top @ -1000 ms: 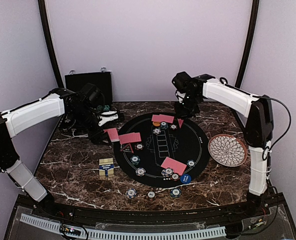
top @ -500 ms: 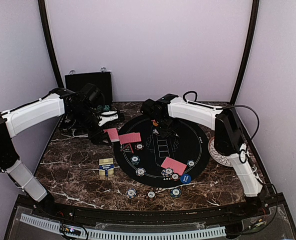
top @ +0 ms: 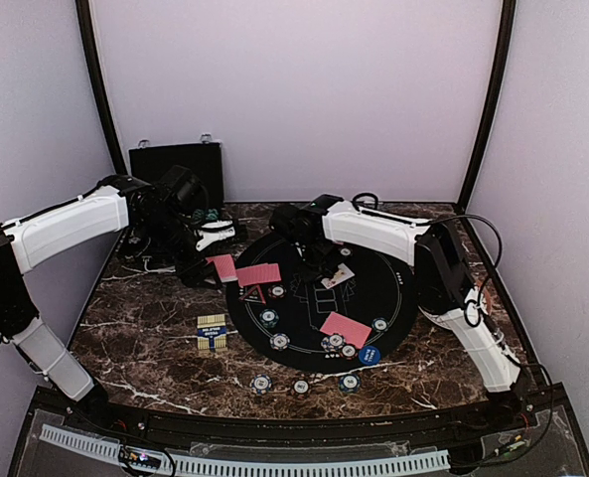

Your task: Distribute texas hold em gaming equipment

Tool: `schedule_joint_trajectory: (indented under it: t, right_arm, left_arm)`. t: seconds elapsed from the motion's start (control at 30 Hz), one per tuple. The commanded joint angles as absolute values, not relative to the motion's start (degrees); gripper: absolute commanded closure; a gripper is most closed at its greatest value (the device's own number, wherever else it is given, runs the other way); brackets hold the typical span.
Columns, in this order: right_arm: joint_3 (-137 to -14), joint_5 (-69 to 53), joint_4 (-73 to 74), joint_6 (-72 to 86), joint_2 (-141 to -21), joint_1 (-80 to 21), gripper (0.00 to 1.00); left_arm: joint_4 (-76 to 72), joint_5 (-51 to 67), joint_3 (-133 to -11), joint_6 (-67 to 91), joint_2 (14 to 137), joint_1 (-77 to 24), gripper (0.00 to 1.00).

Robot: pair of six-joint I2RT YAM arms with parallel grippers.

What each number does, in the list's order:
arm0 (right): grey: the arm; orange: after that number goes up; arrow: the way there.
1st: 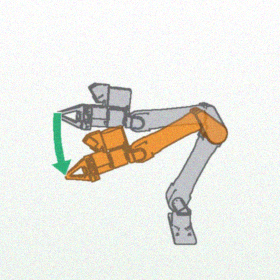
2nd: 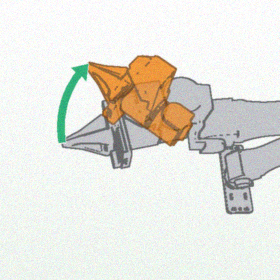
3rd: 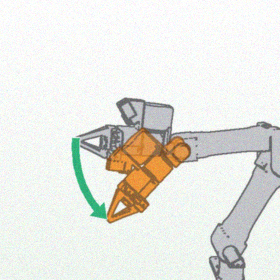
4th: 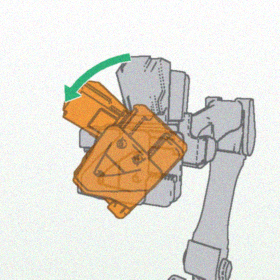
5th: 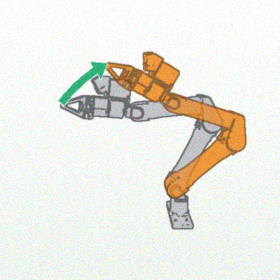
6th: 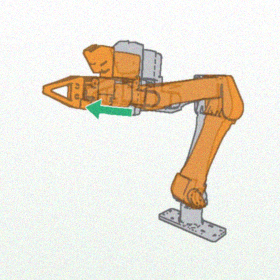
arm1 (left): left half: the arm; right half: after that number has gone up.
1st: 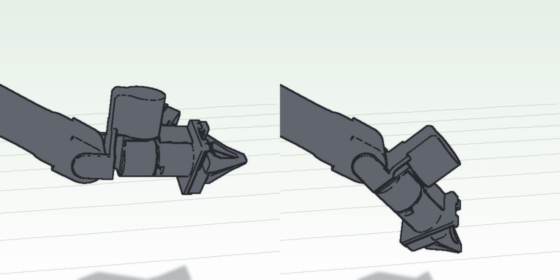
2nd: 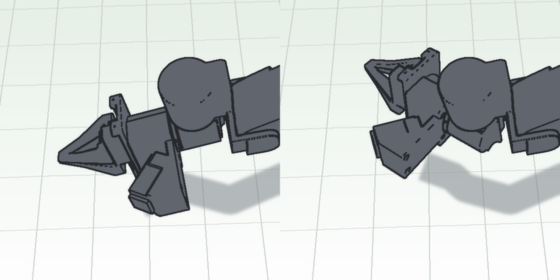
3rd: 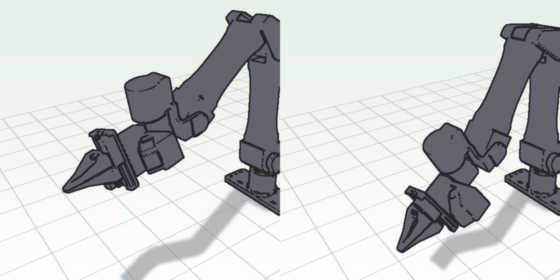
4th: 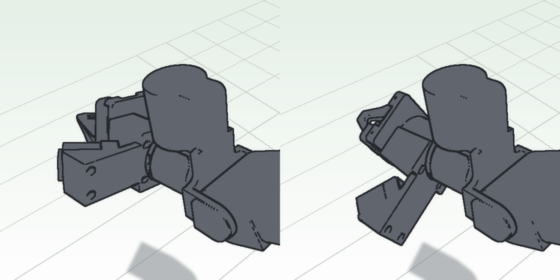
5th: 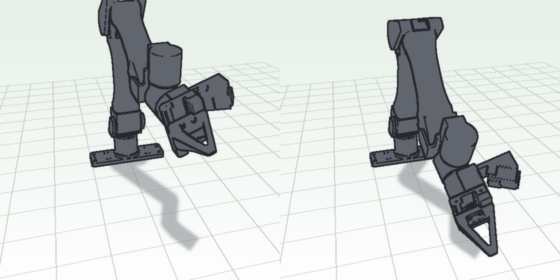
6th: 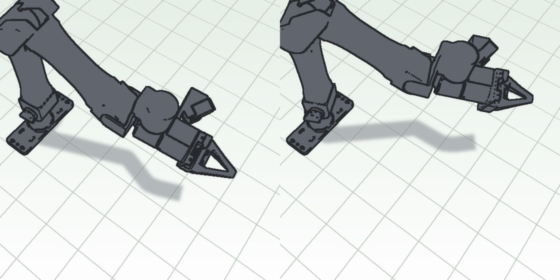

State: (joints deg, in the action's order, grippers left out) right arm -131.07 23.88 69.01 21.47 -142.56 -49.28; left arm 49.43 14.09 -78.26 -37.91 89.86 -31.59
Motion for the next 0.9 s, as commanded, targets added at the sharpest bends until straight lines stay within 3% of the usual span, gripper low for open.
schedule_joint_trajectory:
  t: [0.0,0.2,0.5,0.87]
  right_arm:
    - [-133.3,13.9,64.1,22.8,-143.4,-49.5,0.79]
    - [-129.3,1.9,57.9,25.0,-139.7,-46.8,0.69]
    - [-104.4,-15.6,40.8,28.2,-123.2,-35.6,0.53]
    - [-85.8,-28.6,26.6,31.8,-117.7,-25.2,0.37]
  left_arm:
    - [50.3,15.1,-78.7,-38.2,88.0,-31.2,1.00]
    - [50.7,15.0,-78.6,-38.3,88.0,-31.3,1.00]
    - [50.7,15.4,-78.3,-38.2,87.9,-31.2,1.00]
    - [51.1,15.7,-79.0,-38.3,88.1,-31.2,1.00]
